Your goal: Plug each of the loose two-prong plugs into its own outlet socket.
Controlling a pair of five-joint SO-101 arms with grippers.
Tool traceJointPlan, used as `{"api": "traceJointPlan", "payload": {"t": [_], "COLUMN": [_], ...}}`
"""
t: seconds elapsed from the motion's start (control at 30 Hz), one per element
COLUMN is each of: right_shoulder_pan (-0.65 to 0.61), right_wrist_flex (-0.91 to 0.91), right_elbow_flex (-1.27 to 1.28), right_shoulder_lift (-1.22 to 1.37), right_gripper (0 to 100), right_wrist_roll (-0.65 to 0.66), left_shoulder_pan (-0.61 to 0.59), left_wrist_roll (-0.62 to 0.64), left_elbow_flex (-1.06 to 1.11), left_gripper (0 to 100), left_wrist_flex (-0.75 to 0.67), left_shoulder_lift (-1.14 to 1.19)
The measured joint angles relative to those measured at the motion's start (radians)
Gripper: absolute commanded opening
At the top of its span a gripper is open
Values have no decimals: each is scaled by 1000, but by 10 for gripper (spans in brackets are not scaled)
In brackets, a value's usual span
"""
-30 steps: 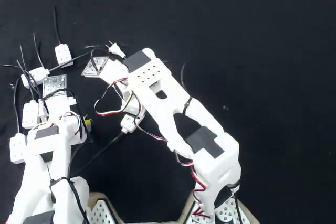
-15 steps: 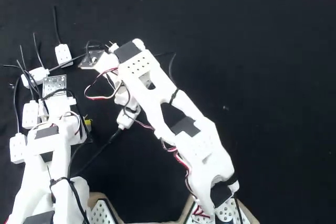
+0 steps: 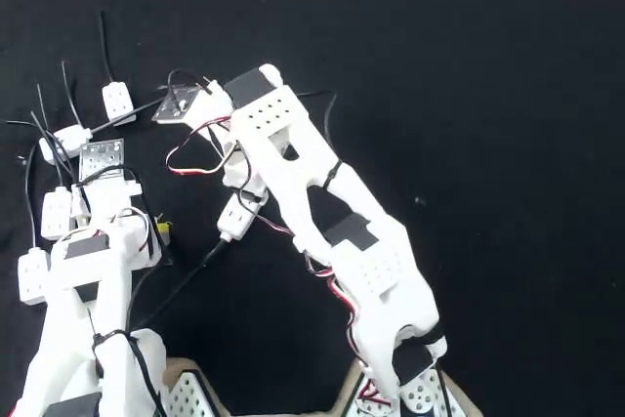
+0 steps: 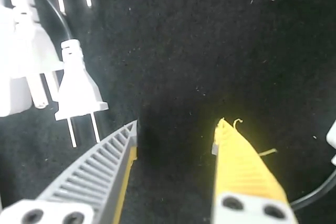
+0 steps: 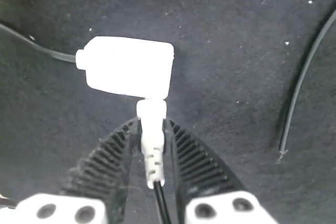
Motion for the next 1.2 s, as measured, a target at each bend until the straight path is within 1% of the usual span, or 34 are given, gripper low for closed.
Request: {"api": "traceJointPlan", "payload": {"t": [0.17,0.3,0.4,0.7,1.0,1.2], "right_shoulder_pan": [0,2,2,6,6,-8], "right_wrist_flex": [0,0,0,0,0,0], "right_elbow_flex": [-8,-60,-64,-101,-107,-107], "right_shoulder_lift": [0,0,0,94,101,101], "right_gripper": [11,11,11,11,11,11], "right_wrist_roll": [6,-63,-84,-75,-74,-97], "left_shoulder_pan": [0,0,0,0,0,0], "left_wrist_roll": [0,0,0,0,0,0], "left_elbow_flex": [0,0,0,0,0,0], "left_gripper": [238,238,238,238,238,238], "left_wrist_flex": [0,0,0,0,0,0], "left_shoulder_lift": [0,0,0,0,0,0]}}
